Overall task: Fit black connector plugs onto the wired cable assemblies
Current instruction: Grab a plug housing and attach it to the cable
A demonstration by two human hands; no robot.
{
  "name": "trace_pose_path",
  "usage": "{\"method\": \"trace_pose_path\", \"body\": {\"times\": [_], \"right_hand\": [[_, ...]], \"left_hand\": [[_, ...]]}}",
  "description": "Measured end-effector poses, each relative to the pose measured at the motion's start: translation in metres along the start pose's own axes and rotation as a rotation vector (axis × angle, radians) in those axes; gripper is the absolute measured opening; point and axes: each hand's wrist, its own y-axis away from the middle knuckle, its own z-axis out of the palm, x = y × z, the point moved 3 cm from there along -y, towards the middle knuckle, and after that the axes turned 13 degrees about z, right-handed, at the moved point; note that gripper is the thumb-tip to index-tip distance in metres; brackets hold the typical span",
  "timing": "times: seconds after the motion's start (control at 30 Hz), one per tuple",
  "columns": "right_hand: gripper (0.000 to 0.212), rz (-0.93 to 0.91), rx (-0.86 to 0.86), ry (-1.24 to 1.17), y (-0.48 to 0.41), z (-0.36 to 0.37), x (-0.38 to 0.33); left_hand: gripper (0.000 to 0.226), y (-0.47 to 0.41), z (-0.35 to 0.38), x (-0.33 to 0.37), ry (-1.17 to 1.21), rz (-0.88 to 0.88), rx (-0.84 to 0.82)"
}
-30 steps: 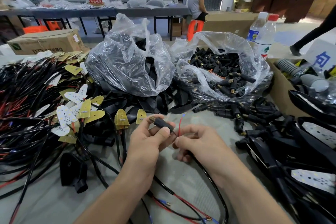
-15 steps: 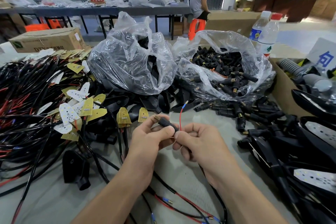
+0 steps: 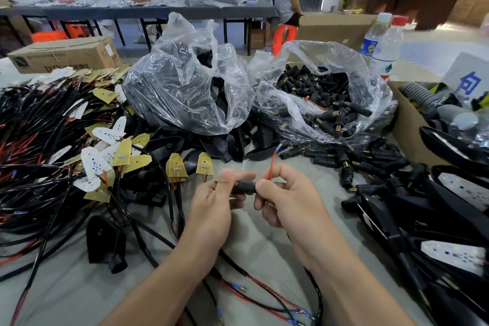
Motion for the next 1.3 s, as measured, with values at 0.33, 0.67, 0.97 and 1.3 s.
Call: {"method": "trace_pose_path", "body": {"times": [0.33, 0.67, 0.97, 1.3], "right_hand": [[0.008, 0.145, -0.254, 0.174, 0.006, -0.006, 0.004], [0.019, 0.269, -0.62, 0.318, 0.02, -0.015, -0.001], [0.02, 0.499, -0.998, 0.331, 0.028, -0.011, 0.004], [0.021, 0.176, -0.154, -0.319, -0.015, -0.003, 0.004]], "left_hand": [[0.05, -0.012, -0.027, 0.003, -0.107, 0.121, 0.304], [0.052, -0.014, -0.025, 0.012, -0.167, 0.093, 0.291], [0.059, -0.008, -0.011, 0.008, -0.127, 0.015, 0.227], [0.055, -0.016, -0.024, 0.003, -0.12, 0.055, 0.268]]}}
